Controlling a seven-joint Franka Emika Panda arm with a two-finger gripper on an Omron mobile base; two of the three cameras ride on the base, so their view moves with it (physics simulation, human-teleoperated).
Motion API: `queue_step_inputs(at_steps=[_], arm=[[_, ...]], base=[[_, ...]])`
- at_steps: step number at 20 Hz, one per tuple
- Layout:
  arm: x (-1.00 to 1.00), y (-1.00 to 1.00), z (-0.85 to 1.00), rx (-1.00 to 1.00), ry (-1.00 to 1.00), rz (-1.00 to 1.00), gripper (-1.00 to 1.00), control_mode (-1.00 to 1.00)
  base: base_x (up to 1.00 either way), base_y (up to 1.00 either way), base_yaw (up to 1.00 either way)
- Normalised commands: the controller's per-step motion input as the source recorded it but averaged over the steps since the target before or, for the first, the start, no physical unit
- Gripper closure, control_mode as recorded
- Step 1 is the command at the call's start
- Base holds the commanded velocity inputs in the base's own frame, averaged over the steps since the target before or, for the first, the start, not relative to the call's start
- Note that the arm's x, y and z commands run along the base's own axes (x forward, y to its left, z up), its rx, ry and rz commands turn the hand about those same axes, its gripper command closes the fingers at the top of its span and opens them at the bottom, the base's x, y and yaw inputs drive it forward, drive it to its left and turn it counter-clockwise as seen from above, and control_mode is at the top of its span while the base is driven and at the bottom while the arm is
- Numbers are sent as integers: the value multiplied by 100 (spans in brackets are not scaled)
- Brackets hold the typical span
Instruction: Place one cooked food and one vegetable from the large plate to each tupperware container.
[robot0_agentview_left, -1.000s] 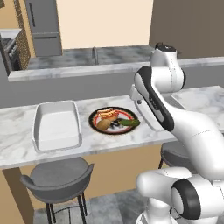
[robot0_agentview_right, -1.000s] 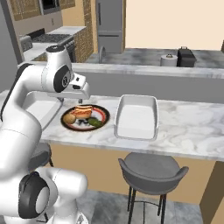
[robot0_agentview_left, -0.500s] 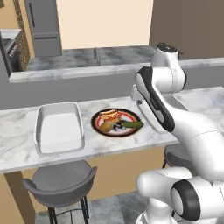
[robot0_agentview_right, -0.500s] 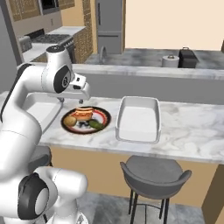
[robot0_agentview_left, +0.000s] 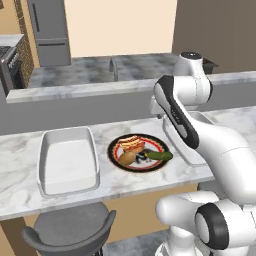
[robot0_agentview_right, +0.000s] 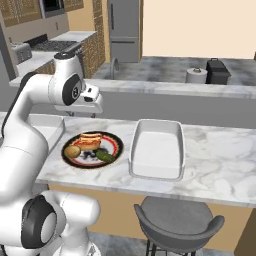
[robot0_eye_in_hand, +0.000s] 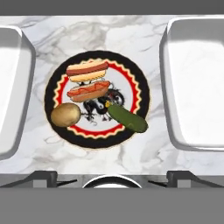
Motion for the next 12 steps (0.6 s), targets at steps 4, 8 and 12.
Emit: queue_step_inputs(at_steps=[4,8,12], arm=[[0,0,0,0,0,0,-100,-100],[33,-10,-35,3,6,0,-100,-100],[62,0,-79,-3,17,10,-100,-100]], base=[[0,0,0],[0,0,0],[0,0,0]])
